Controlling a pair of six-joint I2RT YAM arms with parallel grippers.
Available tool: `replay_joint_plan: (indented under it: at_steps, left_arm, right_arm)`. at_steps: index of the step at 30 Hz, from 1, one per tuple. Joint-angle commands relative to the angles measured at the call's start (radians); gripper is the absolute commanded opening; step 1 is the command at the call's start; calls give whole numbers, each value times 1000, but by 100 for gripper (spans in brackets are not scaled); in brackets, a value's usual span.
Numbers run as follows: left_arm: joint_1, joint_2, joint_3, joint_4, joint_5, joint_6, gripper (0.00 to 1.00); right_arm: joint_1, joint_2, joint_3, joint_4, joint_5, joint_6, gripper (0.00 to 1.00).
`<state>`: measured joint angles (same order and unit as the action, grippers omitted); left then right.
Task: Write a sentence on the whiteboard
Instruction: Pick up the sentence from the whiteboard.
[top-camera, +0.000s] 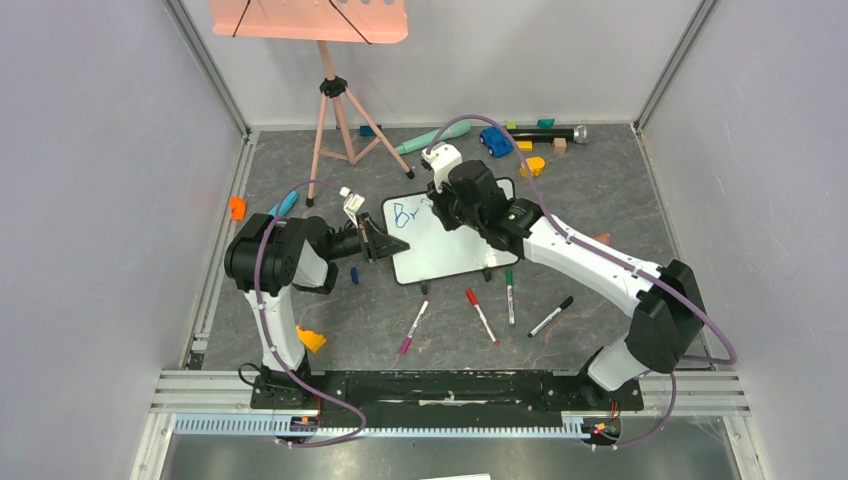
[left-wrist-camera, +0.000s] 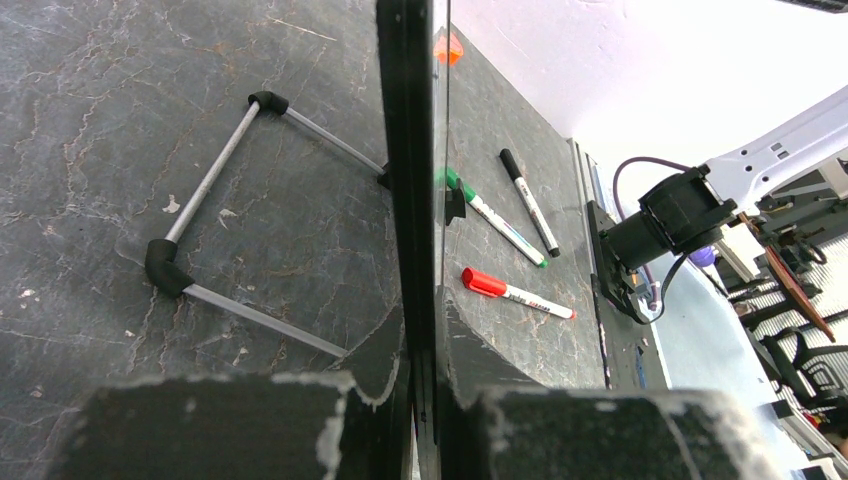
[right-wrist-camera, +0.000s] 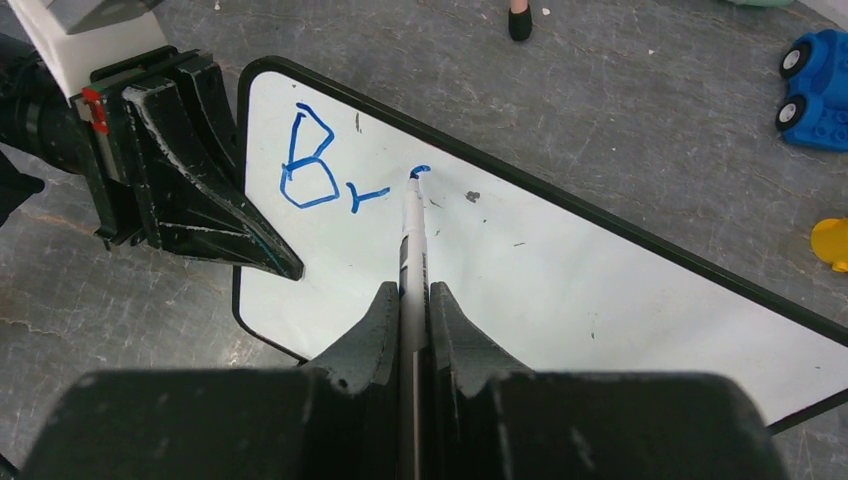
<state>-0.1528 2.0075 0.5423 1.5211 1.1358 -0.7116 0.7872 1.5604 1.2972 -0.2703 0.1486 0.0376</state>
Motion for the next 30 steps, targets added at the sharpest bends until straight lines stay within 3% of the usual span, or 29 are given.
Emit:
replay_joint_plan:
  at_steps: [1,14,30]
  left_arm:
    - [4,30,-19,36,-31,164,2]
    - [4,29,-20,36,-33,162,2]
    - [4,30,-20,36,-33,161,2]
  right_arm:
    - [-5,-71,-14,51,-23,-24,0]
    - [-5,-52,-68,39,-11,-4,0]
    - [-7,-1,-18,46,-5,-20,0]
